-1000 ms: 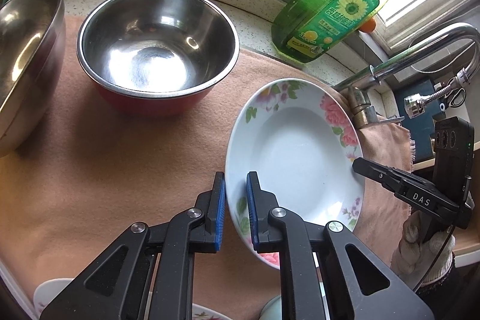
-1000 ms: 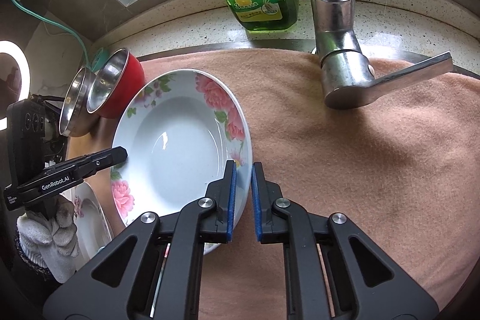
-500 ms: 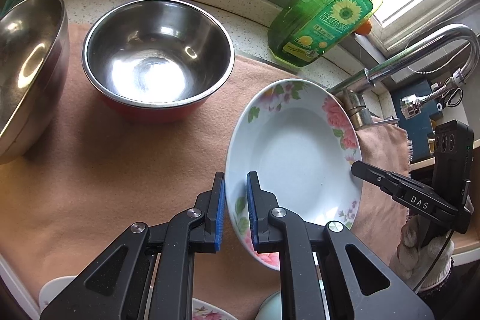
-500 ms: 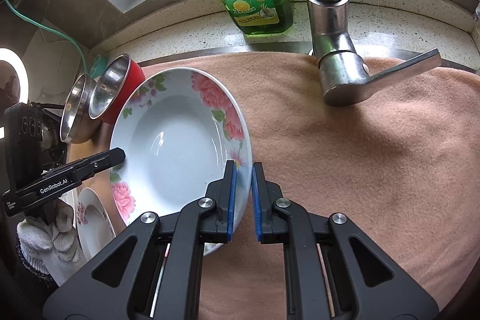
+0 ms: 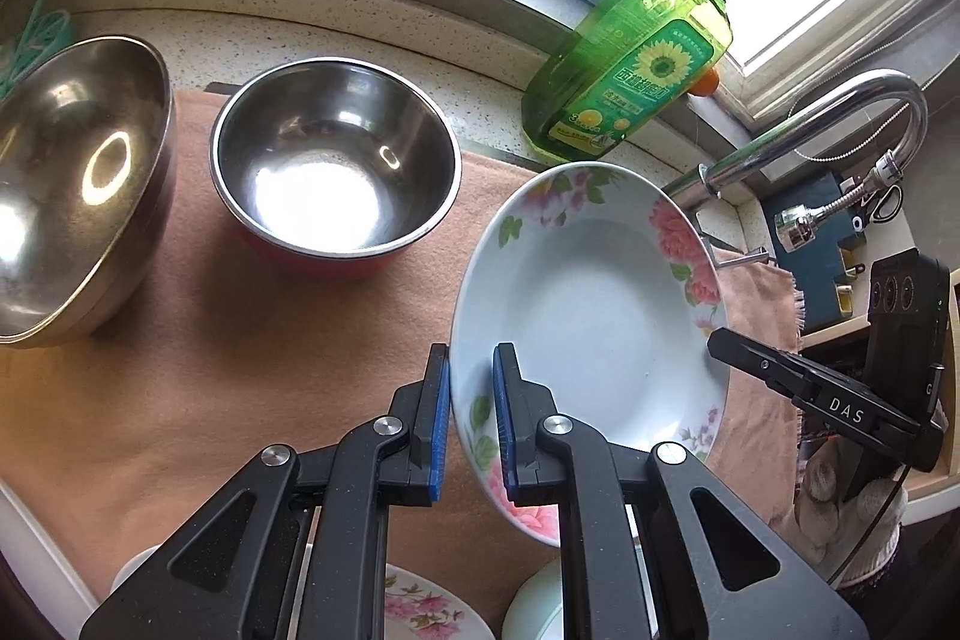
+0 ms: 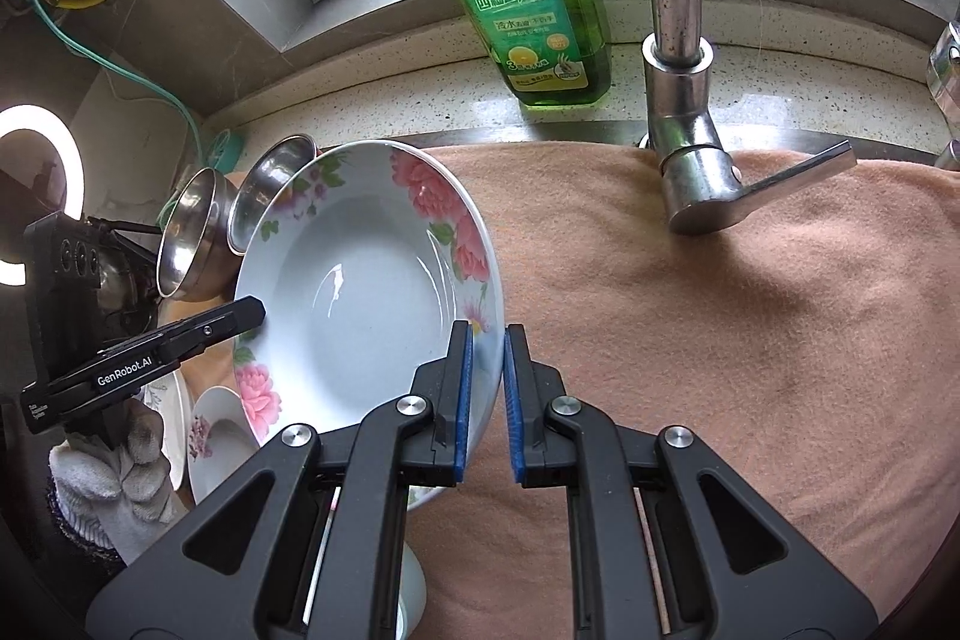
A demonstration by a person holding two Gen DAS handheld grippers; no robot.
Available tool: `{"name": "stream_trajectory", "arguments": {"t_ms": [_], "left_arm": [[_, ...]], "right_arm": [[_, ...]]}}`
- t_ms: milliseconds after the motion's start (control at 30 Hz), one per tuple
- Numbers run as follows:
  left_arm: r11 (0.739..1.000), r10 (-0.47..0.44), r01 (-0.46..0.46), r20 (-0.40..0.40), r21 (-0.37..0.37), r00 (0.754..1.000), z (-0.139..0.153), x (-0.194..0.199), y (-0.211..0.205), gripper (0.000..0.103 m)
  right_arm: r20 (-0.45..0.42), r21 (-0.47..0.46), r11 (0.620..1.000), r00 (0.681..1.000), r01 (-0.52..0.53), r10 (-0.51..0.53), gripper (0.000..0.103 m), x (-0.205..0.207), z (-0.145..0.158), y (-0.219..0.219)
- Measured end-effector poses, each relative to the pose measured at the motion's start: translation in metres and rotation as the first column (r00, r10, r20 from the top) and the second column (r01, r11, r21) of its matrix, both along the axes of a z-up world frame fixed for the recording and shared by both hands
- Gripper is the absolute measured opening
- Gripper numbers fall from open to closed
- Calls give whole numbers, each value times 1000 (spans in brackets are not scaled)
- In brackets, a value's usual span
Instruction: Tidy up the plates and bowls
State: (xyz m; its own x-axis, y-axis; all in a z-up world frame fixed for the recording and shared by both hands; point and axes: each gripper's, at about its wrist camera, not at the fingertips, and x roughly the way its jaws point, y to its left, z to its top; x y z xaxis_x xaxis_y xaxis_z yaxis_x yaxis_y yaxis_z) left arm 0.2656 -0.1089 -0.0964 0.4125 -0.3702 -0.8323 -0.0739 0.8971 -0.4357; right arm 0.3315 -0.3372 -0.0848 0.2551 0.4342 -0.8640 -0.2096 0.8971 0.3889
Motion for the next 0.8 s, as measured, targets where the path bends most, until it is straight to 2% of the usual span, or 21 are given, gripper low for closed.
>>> {"name": "stream_trajectory", "arguments": {"t_ms": [433,800], "left_arm": [[1000,-26,26,49,-3,998,24,-20,15,12],[1000,-26,26,61,1,998,32,-45,46,12]], "right_arm": [[48,1,1000,999,20,-20,10,-27,29,18],[54,8,1000,998,10,-10,10,-61,40,55]]}}
